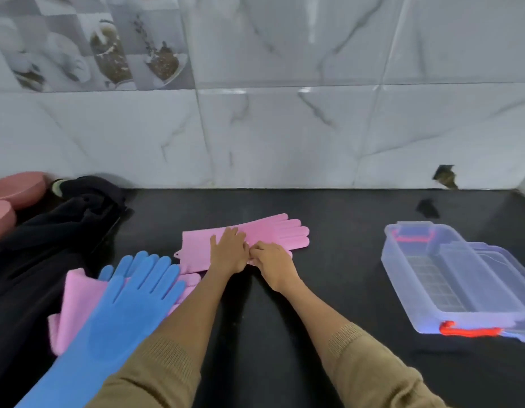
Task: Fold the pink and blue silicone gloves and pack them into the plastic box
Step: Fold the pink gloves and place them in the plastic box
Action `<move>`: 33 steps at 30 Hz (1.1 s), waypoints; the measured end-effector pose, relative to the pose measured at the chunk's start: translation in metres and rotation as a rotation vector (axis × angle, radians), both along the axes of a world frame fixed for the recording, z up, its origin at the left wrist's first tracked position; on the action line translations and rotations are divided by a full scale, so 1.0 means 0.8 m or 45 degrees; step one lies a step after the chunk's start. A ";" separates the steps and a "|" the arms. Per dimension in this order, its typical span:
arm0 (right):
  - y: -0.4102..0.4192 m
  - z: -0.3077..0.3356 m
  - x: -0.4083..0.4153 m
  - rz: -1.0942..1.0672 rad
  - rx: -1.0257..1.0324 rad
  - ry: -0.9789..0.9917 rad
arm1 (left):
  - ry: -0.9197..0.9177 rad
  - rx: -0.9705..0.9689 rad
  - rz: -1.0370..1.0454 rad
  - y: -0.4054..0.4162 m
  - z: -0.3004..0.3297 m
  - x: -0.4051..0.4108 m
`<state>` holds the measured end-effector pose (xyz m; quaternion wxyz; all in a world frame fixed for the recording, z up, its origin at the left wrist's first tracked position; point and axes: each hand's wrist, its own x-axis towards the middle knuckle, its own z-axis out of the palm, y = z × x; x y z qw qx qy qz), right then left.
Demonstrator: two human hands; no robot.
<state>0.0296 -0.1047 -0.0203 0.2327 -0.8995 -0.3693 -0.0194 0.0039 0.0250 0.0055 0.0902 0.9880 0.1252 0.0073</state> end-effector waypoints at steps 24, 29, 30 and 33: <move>-0.119 0.018 0.021 -0.960 0.440 0.562 | -0.288 -0.418 0.586 -0.108 -0.013 -0.008; -0.114 0.014 0.014 -1.033 0.677 0.693 | -0.227 -0.699 0.713 -0.094 -0.009 -0.007; -0.115 0.015 0.015 -1.034 0.692 0.738 | -0.214 -0.711 0.721 -0.093 -0.008 -0.007; -0.121 0.020 0.014 -1.011 0.728 0.874 | -0.191 -0.716 0.718 -0.088 -0.006 -0.013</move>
